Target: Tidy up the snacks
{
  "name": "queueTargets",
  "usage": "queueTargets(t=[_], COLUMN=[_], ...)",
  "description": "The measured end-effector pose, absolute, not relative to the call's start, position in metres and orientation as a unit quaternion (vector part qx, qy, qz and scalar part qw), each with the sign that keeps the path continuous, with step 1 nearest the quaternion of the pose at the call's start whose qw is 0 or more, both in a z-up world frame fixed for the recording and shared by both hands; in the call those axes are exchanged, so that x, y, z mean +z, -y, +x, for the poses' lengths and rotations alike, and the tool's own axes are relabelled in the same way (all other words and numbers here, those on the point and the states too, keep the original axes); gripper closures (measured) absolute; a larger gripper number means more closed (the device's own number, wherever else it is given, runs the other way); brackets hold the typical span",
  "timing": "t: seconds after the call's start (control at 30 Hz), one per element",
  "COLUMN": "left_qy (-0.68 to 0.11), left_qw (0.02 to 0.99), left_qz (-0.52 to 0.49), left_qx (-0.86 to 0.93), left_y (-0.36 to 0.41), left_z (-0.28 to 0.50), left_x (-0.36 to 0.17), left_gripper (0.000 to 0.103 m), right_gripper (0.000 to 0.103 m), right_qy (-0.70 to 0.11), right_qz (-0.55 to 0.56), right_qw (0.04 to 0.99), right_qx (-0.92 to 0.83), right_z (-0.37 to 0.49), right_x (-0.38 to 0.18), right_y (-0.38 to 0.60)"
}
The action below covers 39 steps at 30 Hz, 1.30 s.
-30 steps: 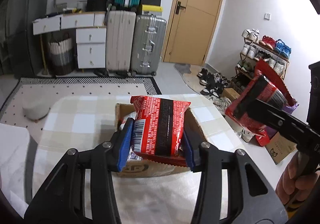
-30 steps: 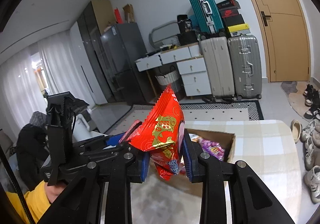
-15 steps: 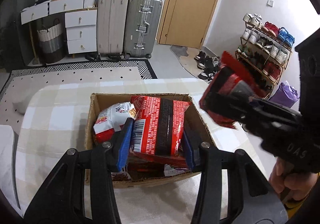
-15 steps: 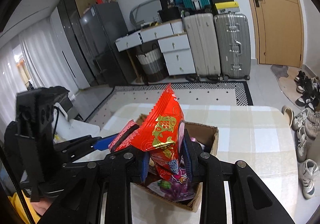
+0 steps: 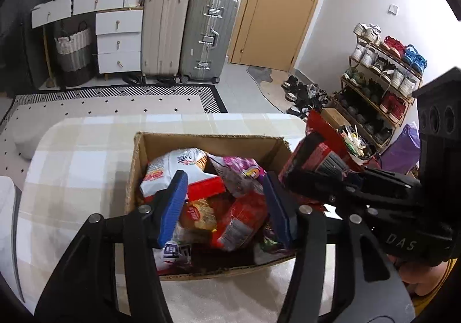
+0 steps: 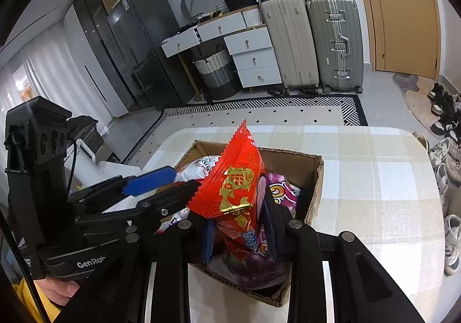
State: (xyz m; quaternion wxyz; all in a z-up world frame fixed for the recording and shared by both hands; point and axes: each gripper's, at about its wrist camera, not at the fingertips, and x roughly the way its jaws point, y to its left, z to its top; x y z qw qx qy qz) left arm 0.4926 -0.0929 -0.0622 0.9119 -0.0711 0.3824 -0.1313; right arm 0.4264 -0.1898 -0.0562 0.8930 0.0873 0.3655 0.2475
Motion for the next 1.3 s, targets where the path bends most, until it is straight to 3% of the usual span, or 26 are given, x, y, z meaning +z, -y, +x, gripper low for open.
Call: queueTargets(t=[0.1,0.47,0.53,0.67,0.73,1.3], left_qy=[-0.375,-0.356,-0.351,-0.348,-0.348,-0.316], left_qw=[0.915,0.927,0.931,0.933,0.934,0.946], left_qz=[-0.077,-0.057,-0.049,-0.046,-0.041,-0.030], left_qx=[-0.130,-0.100,-0.087,-0.082,-0.076,-0.059], left_y=[0.086,0.066,0.066,0.065,0.066,0.066], left_z=[0.486,0.434,0.422,0.410,0.404,0.338], left_x=[-0.060,-0.040,-0.034,-0.025,-0.021,0.040], left_gripper=[0.042,0.029,0.022,0.022,0.022,0.020], right_gripper=[0.074,0.074,0.074,0.065,0.053,0.051], right_qy=[-0.366,-0.386,-0.385,-0.379,-0.375,-0.323], right_qz=[0.087,0.076,0.083,0.068,0.071,0.082], right_qw=[0.893,0.888,0.888,0.893,0.894,0.916], right_qx=[0.249,0.239,0.239,0.232,0.236,0.224], right_z=[0.424,0.423,0.420,0.418,0.417,0.366], right_x=[-0.058,-0.063,-0.062,-0.058,-0.055,-0.006], right_y=[0.189,0.186,0.187,0.183,0.185,0.203])
